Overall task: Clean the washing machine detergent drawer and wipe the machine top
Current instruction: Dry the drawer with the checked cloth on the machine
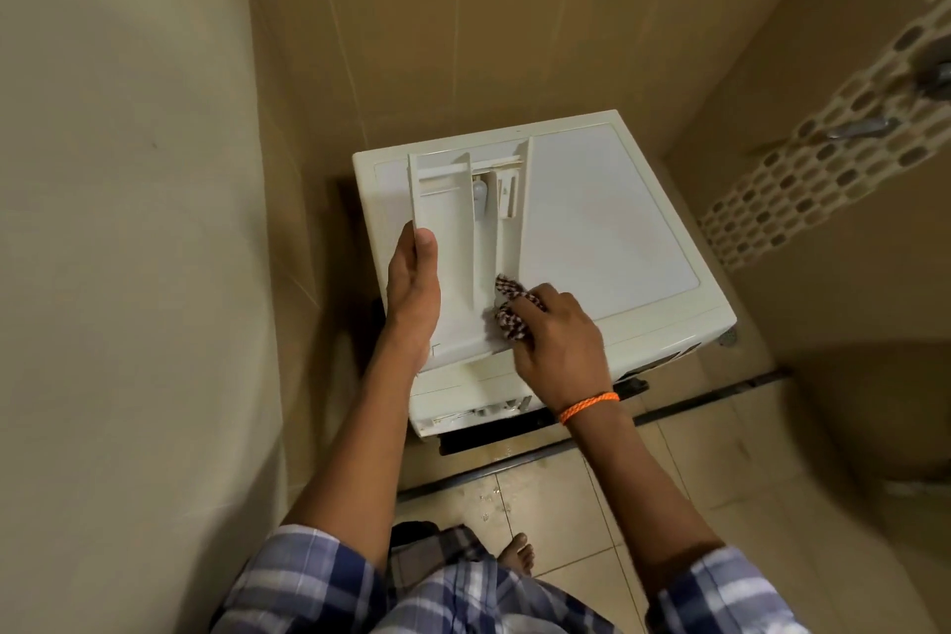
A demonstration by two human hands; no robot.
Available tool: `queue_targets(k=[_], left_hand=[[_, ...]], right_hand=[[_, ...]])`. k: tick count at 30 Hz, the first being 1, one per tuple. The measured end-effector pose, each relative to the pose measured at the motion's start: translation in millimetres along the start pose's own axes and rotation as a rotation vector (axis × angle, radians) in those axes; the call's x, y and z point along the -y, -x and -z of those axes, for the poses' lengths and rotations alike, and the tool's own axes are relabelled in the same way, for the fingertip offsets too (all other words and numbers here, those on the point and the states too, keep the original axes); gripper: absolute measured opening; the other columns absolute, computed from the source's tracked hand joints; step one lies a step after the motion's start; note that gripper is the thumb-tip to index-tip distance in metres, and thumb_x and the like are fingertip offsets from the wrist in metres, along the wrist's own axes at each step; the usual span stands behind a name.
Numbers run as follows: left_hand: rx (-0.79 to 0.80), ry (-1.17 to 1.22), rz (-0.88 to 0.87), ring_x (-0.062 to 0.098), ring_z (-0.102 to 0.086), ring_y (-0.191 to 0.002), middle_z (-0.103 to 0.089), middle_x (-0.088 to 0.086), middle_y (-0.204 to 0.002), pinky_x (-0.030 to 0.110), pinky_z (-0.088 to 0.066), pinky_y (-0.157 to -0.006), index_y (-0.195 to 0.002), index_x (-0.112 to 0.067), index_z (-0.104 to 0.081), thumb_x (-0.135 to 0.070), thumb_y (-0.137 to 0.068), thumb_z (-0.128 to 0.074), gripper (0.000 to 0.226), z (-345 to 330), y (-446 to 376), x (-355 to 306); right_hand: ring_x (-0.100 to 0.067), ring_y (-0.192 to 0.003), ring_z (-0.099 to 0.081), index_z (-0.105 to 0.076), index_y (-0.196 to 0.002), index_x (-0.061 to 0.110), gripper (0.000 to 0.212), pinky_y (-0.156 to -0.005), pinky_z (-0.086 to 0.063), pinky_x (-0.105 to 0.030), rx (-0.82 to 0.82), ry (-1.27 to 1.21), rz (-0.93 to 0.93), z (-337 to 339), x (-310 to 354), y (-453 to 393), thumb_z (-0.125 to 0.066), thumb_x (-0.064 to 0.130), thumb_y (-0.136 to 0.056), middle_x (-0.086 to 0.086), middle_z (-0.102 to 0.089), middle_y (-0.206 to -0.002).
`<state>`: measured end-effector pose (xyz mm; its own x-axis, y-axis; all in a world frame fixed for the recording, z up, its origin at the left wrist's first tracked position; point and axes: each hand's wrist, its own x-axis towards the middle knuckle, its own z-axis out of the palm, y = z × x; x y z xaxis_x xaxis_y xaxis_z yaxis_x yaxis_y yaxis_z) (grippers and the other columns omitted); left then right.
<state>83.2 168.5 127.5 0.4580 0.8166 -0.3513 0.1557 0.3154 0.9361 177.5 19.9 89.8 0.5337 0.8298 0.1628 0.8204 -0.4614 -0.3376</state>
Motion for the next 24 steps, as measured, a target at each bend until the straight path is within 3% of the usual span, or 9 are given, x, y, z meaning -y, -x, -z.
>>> queue_targets(k=[2, 4, 6, 10, 14, 16, 18, 21, 24], left_hand=[[0.012, -0.010, -0.025, 0.001, -0.049, -0.135, -0.055, -0.018, -0.148, 0.030, -0.036, -0.119, -0.149, -0.037, -0.051, -0.065, -0.103, -0.038, 0.056, -4.8, 4.2, -1.8], [0.014, -0.016, -0.024, 0.003, -0.055, -0.132, -0.059, -0.017, -0.143, 0.030, -0.039, -0.114, -0.145, -0.033, -0.053, -0.066, -0.102, -0.038, 0.057, -5.7, 5.2, -2.3], [-0.024, 0.007, 0.019, 0.009, -0.048, -0.144, -0.050, -0.014, -0.156, 0.030, -0.035, -0.119, -0.161, -0.029, -0.043, -0.065, -0.105, -0.036, 0.067, -2.2, 4.5, -3.5], [-0.062, 0.068, 0.097, 0.018, -0.032, -0.160, -0.032, -0.003, -0.175, 0.037, -0.026, -0.131, -0.169, -0.024, -0.029, -0.073, -0.099, -0.035, 0.086, 6.8, 1.3, -7.5], [-0.012, 0.038, 0.106, 0.018, -0.029, -0.162, -0.027, -0.005, -0.177, 0.042, -0.025, -0.132, -0.170, -0.028, -0.025, -0.076, -0.094, -0.036, 0.090, 4.0, 3.9, -12.3], [0.016, 0.016, 0.118, 0.019, -0.028, -0.162, -0.026, -0.007, -0.177, 0.044, -0.025, -0.132, -0.170, -0.032, -0.024, -0.082, -0.085, -0.035, 0.099, 2.3, 5.4, -13.9], [0.019, 0.015, 0.129, 0.019, -0.028, -0.162, -0.025, -0.008, -0.178, 0.045, -0.025, -0.132, -0.170, -0.033, -0.023, -0.081, -0.090, -0.033, 0.093, 0.8, 6.2, -15.0], [0.054, -0.027, 0.114, 0.018, -0.034, -0.159, -0.031, -0.008, -0.175, 0.038, -0.029, -0.127, -0.170, -0.034, -0.025, -0.082, -0.083, -0.033, 0.099, -2.5, 9.8, -11.6], [0.051, -0.044, 0.106, 0.013, -0.052, -0.142, -0.050, -0.012, -0.159, 0.026, -0.039, -0.114, -0.168, -0.032, -0.030, -0.076, -0.095, -0.034, 0.085, -1.0, 14.6, -7.5]], right_hand=[[-0.031, -0.080, -0.055, -0.071, -0.112, 0.014, 0.039, -0.065, -0.049, -0.039, -0.028, -0.066, 0.035, -2.6, 33.5, 4.6, -0.063, 0.010, -0.075, -0.009, -0.062, -0.098], [-0.029, -0.079, -0.052, -0.068, -0.103, 0.013, 0.030, -0.066, -0.045, -0.040, -0.006, -0.151, 0.083, -8.8, 61.9, 10.5, -0.058, 0.013, -0.075, -0.008, -0.060, -0.095], [-0.027, -0.083, -0.052, -0.067, -0.100, 0.012, 0.023, -0.070, -0.044, -0.041, 0.018, -0.230, 0.121, -13.7, 67.5, 12.8, -0.058, 0.013, -0.079, -0.007, -0.061, -0.100], [-0.030, -0.089, -0.055, -0.067, -0.104, 0.017, 0.021, -0.073, -0.045, -0.041, 0.071, -0.218, 0.247, -6.1, 22.5, 6.7, -0.062, 0.014, -0.084, -0.007, -0.064, -0.106], [-0.029, -0.089, -0.058, -0.071, -0.106, 0.015, 0.037, -0.064, -0.052, -0.041, 0.024, -0.169, 0.046, 7.9, -22.5, -3.5, -0.062, -0.001, -0.074, 0.000, -0.064, -0.101], [-0.027, -0.088, -0.058, -0.072, -0.106, 0.014, 0.038, -0.059, -0.051, -0.037, 0.004, -0.139, -0.005, 9.6, -27.0, -5.7, -0.061, -0.002, -0.073, 0.002, -0.064, -0.099], [-0.027, -0.086, -0.056, -0.072, -0.102, 0.013, 0.036, -0.059, -0.049, -0.035, -0.058, -0.138, -0.026, 6.9, -11.3, -1.7, -0.059, 0.001, -0.070, 0.000, -0.064, -0.096], [-0.023, -0.083, -0.053, -0.070, -0.095, 0.013, 0.031, -0.063, -0.036, -0.027, -0.061, -0.259, 0.036, -8.0, 39.1, 10.7, -0.057, 0.005, -0.069, -0.002, -0.063, -0.092], [-0.018, -0.081, -0.051, -0.069, -0.097, 0.014, 0.026, -0.063, -0.033, -0.026, 0.030, -0.386, 0.082, -20.2, 66.8, 18.1, -0.057, 0.003, -0.076, -0.001, -0.059, -0.091]])
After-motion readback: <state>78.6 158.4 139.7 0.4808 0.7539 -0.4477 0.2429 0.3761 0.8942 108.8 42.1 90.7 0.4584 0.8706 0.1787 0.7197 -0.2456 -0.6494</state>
